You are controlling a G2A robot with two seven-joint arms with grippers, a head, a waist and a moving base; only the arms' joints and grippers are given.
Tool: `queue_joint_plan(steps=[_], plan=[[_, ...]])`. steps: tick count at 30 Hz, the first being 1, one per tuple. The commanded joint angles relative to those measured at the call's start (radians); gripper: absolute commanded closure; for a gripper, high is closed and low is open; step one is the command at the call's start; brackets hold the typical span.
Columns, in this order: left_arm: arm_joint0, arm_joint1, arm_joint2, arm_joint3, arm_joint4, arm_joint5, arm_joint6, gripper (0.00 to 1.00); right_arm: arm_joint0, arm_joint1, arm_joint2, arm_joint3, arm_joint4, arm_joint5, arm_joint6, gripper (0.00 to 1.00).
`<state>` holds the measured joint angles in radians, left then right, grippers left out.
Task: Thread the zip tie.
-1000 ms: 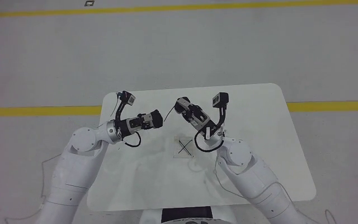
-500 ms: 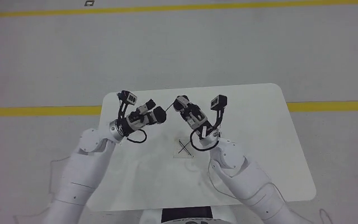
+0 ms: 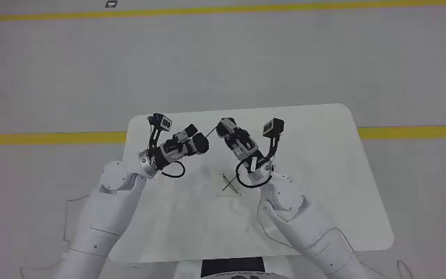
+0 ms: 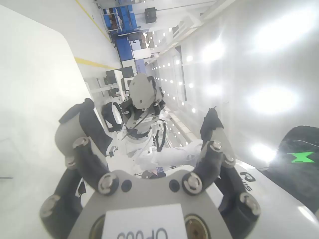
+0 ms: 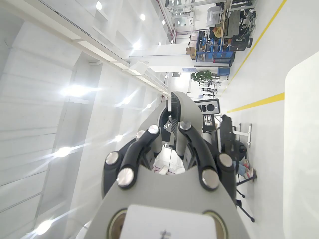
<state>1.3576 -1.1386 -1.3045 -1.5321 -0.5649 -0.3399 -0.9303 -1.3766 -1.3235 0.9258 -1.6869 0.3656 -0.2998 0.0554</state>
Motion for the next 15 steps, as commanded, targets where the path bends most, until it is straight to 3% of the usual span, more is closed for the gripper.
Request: queue_joint_plan(steps=[1, 15], plan=[[0.0, -0.001, 0.008, -0.001, 0.004, 0.0, 0.003, 0.0, -0.001, -0.004, -0.006, -0.001, -0.002, -0.001, -0.018, 1.0], [-0.015, -0.013, 0.032, 0.015, -0.031, 0.0, -0.003, 0.0, 0.021, -0.041, -0.051, 0.03, 0.028, 0.005, -0.062, 1.0]])
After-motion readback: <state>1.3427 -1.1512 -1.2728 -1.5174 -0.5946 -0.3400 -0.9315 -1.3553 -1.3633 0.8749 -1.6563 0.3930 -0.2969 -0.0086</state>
